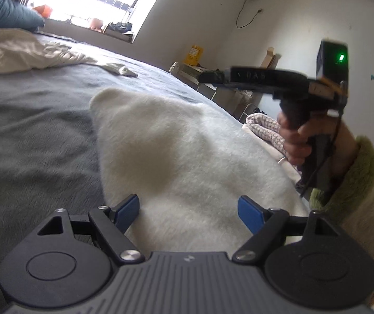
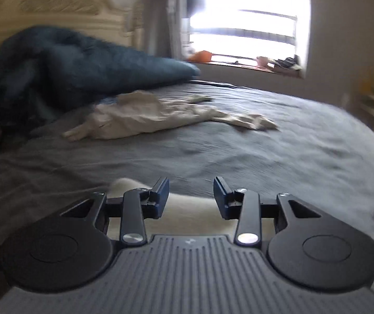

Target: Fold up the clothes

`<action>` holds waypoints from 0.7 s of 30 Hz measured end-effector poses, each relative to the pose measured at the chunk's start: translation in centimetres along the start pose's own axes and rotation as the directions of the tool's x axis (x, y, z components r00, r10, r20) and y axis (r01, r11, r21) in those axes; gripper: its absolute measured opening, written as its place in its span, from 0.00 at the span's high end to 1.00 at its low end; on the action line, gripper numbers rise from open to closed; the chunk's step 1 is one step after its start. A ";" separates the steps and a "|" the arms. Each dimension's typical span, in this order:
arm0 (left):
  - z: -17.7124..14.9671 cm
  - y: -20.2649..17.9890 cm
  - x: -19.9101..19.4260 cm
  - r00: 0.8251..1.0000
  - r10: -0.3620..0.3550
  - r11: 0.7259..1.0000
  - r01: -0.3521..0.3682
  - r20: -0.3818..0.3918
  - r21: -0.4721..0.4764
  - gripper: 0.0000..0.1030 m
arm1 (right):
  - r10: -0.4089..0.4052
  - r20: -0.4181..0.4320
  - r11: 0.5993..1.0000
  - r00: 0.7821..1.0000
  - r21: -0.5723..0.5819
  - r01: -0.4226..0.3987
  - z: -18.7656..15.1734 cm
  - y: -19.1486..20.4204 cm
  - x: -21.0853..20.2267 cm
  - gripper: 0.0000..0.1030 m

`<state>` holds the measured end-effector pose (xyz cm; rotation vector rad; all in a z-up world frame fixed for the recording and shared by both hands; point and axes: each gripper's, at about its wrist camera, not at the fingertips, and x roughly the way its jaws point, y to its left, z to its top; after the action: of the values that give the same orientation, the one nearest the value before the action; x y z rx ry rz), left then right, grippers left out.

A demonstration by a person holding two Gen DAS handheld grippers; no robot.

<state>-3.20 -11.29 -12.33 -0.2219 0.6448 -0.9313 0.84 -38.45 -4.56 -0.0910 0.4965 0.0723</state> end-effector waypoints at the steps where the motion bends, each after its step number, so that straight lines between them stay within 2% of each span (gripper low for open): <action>1: -0.2 0.3 0.0 1.000 -0.004 1.000 0.004 -0.002 -0.007 0.19 | 0.010 -0.033 0.999 0.999 -0.038 -0.011 -0.1 1.0 0.8 0.65; 3: -0.5 0.7 0.0 1.000 -0.016 1.000 0.016 0.003 -0.022 0.19 | 0.022 -0.096 0.994 0.995 -0.103 -0.032 -0.4 2.7 2.4 0.65; 7: -0.9 1.2 -0.3 0.999 -0.036 0.999 0.036 0.014 -0.040 0.19 | -0.001 -0.176 0.991 0.984 -0.132 -0.022 -1.3 3.1 4.0 0.65; 12: -1.1 1.6 -0.4 0.998 -0.056 0.997 0.057 0.015 -0.043 0.19 | 0.079 -0.165 0.982 0.983 -0.155 -0.104 3.0 6.2 2.9 0.65; 14: -1.2 1.7 -0.4 0.998 -0.054 0.997 0.055 0.016 -0.048 0.19 | 0.138 -0.198 0.968 0.970 -0.182 -0.175 3.5 7.9 4.6 0.65; 15: -1.4 1.6 -0.4 0.999 -0.051 0.998 0.052 0.017 -0.047 0.19 | 0.142 -0.228 0.961 0.963 -0.201 -0.190 3.2 8.8 5.9 0.65; 18: -1.7 1.5 -0.4 0.999 -0.031 0.999 0.031 0.015 -0.038 0.18 | 0.110 -0.334 0.946 0.936 -0.253 -0.202 1.4 10.4 10.3 0.64; 21: -1.7 1.8 -0.8 0.999 -0.031 0.999 0.032 0.014 -0.035 0.18 | 0.099 -0.340 0.937 0.935 -0.285 -0.203 1.7 11.0 10.5 0.65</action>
<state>-3.40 -9.48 -14.18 -0.2703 0.6466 -0.9486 9.87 -26.83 -8.90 -0.3842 0.8168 0.2946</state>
